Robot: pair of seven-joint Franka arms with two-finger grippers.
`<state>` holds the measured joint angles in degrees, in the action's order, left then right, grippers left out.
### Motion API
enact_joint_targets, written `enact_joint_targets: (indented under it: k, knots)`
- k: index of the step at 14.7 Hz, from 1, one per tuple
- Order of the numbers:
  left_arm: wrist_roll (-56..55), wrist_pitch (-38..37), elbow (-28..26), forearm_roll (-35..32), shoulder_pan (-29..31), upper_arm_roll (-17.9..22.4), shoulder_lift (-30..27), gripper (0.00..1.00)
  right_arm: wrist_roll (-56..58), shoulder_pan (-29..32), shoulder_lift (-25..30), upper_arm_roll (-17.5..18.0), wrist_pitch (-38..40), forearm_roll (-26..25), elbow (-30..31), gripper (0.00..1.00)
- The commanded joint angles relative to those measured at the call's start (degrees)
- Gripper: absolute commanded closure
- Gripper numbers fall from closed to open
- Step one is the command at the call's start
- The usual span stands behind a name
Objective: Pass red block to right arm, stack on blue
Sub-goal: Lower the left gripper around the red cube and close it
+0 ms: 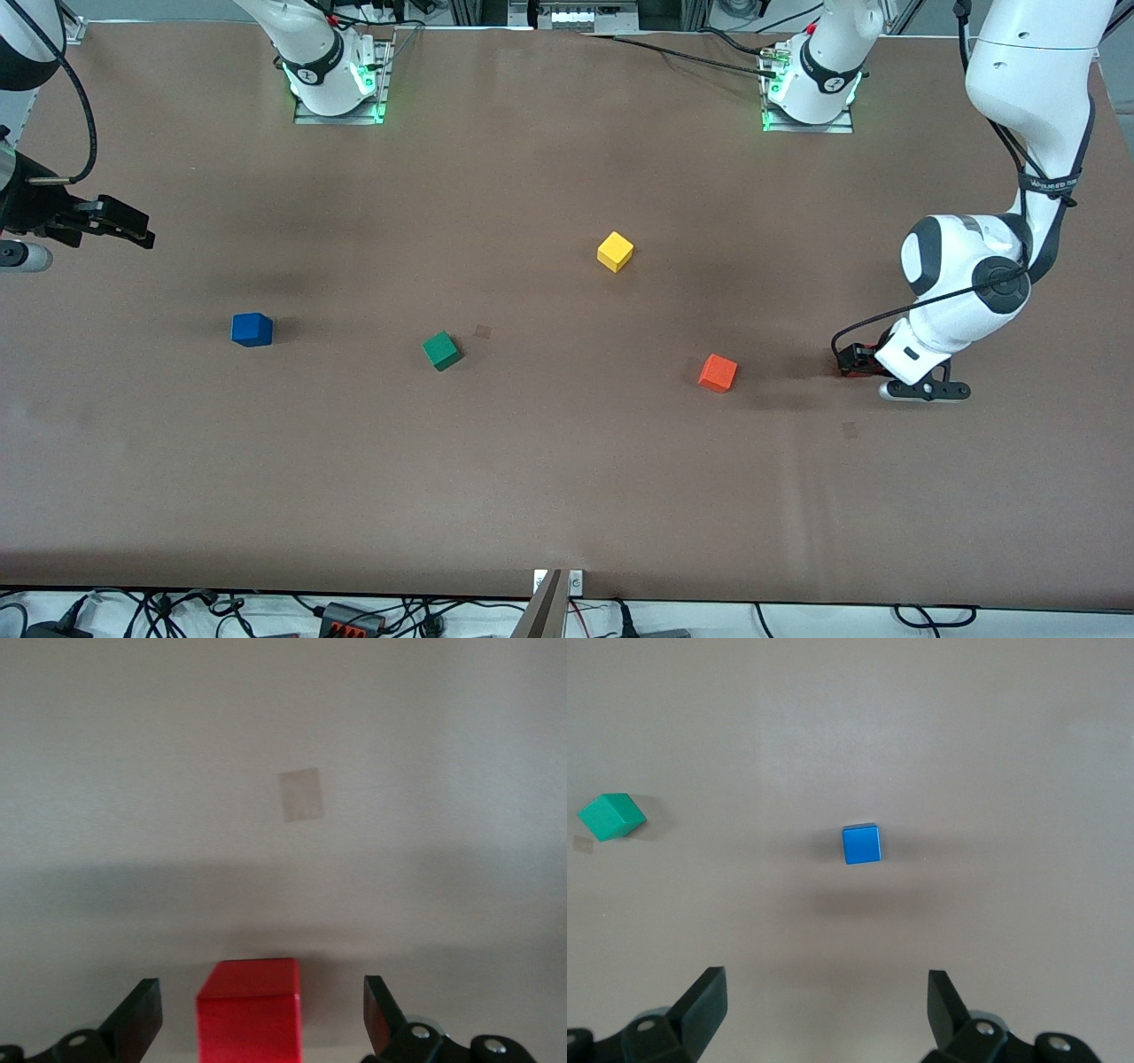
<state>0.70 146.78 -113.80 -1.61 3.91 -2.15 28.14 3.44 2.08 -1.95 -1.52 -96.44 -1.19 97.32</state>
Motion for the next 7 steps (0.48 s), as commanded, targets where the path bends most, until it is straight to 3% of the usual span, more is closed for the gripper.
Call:
enact_joint_targets:
  k: [1,7]
  knots:
    - [-0.35,1.31,-2.74,0.56,0.04,0.30,-1.77,0.00,-0.10,-0.41,0.02,0.29,0.91,-0.22,-0.38,0.00]
    - [0.00,8.96,-7.66,0.56,0.31,0.30,-0.89,0.00,-0.18,-0.41,-0.07,0.29,2.22,-0.22,-0.29,0.00]
